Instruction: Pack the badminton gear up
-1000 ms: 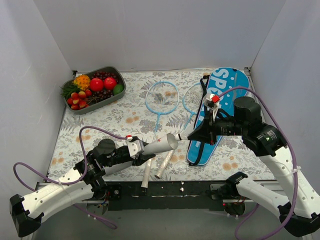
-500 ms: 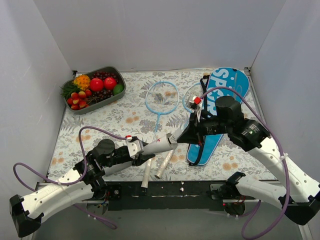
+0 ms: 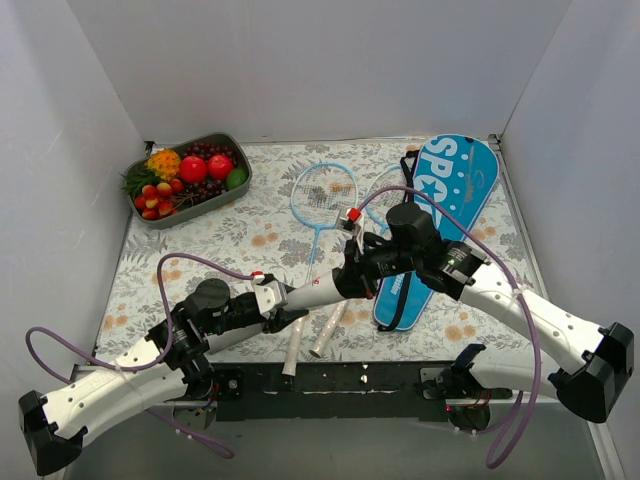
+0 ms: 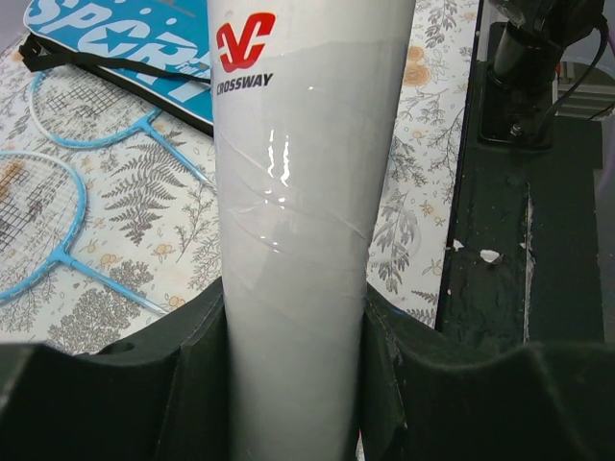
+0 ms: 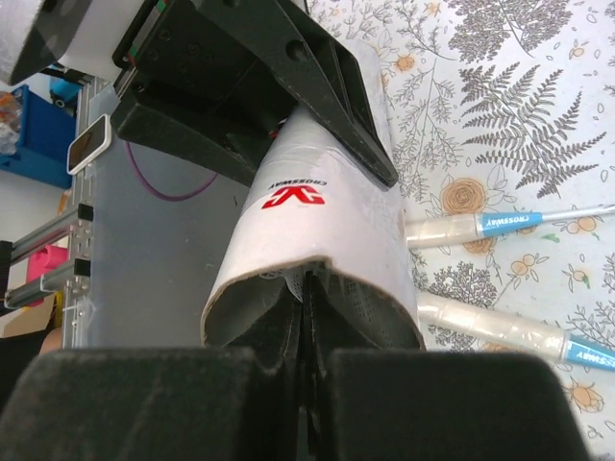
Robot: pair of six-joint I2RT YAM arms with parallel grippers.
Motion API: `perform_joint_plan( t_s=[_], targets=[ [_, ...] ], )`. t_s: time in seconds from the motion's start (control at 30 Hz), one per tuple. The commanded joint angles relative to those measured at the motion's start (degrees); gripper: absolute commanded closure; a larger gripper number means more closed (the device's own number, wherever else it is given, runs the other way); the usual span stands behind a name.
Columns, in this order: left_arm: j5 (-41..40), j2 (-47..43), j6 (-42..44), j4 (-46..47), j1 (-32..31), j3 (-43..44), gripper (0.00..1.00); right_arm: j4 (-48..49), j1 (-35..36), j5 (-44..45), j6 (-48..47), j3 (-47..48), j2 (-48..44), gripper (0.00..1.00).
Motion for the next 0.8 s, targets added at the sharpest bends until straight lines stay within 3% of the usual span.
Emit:
perform_joint_plan(
  t_s=[0.0,0.33,0.5,0.53,0.77],
  targets=[
    [0.6,-0.9,-0.5,2.2,-0.2,1.2,1.00,11.3,1.0,-4.4,2.8,-1.7,2.6,0.99],
    [0.8,-1.4,-0.6,2.3,-0.3,1.0,1.00,15.6,3.7,-5.2,4.4,-3.2,9.1,0.98],
    [0.9,-1.7,-0.6,2.4,-0.2,0.9,1.00,8.9,3.3,-0.6,2.0,-1.0,6.6,0.70],
    [1.0,-1.7,-0.7,2.4,-0.3,0.9,1.00,7.4,3.0,0.0,0.7,-0.1,6.3,0.46],
    [1.5,-1.5,-1.0,2.6,-0.2,0.9,1.00,1.9,-6.2,2.9,-0.8,1.0,-0.4,0.40]
  ],
)
